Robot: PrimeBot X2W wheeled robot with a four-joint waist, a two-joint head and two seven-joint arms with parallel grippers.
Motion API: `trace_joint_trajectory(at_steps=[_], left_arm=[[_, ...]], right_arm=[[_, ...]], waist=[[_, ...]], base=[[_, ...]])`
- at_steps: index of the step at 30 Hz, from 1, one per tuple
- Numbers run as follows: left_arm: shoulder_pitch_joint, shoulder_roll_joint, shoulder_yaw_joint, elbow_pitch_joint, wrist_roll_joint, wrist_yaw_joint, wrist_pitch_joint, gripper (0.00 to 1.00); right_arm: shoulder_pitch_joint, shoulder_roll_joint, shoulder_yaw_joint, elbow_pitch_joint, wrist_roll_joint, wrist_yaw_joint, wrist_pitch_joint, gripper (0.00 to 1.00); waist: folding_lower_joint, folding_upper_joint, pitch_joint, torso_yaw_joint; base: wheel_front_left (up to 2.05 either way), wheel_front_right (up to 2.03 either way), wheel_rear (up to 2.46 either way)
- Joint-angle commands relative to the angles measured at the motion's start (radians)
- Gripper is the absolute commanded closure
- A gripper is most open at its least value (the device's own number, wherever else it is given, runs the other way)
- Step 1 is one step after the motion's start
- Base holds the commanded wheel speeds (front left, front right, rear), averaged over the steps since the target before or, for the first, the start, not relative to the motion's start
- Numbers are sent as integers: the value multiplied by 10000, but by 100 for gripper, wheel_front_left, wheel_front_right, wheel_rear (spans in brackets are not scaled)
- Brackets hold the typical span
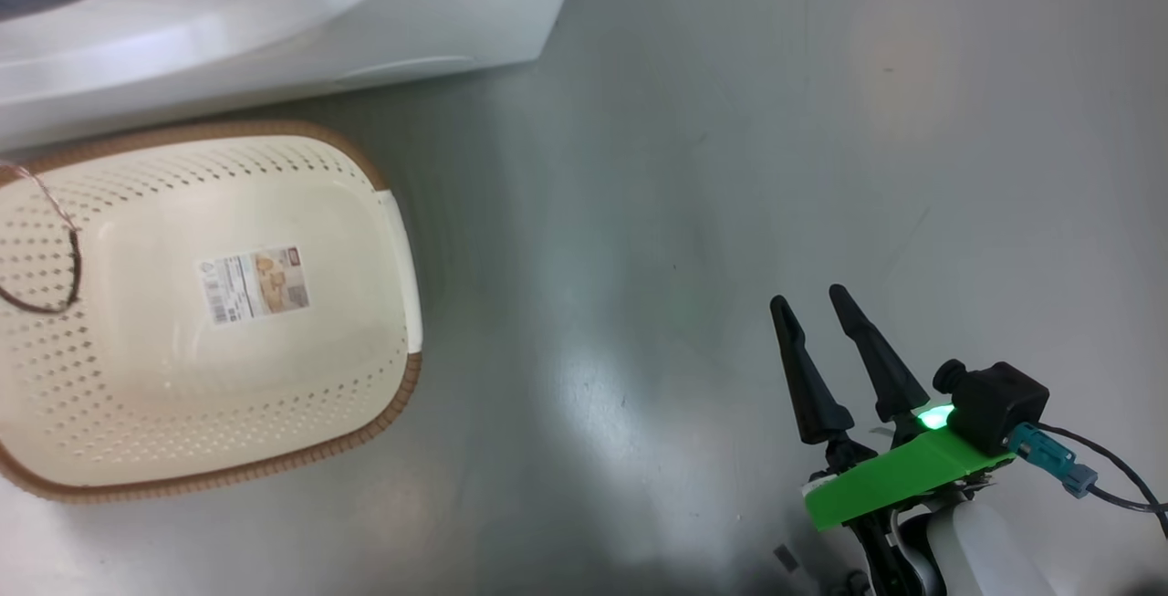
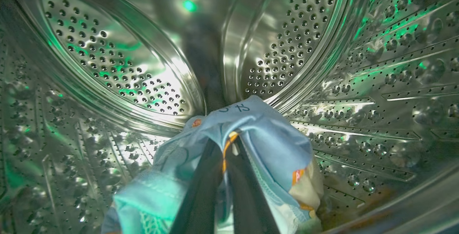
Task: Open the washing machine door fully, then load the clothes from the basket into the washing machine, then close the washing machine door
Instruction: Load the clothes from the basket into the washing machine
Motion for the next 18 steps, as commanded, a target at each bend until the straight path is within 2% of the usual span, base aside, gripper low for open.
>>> trace_joint_trajectory(at_steps=[1,18], left_arm=[[-236,556,26,-199,-54,-102,-115,100],[-1897,1185,-414,-777,-76,-329,-605,100]], right_arm=[[151,30,289,-225,37,16,-120,0],[164,30,432,-480,230,16,-120,0]], waist=[[0,0,263,-99],[0,0,1307,-364]], base=[[0,0,0],[0,0,0]])
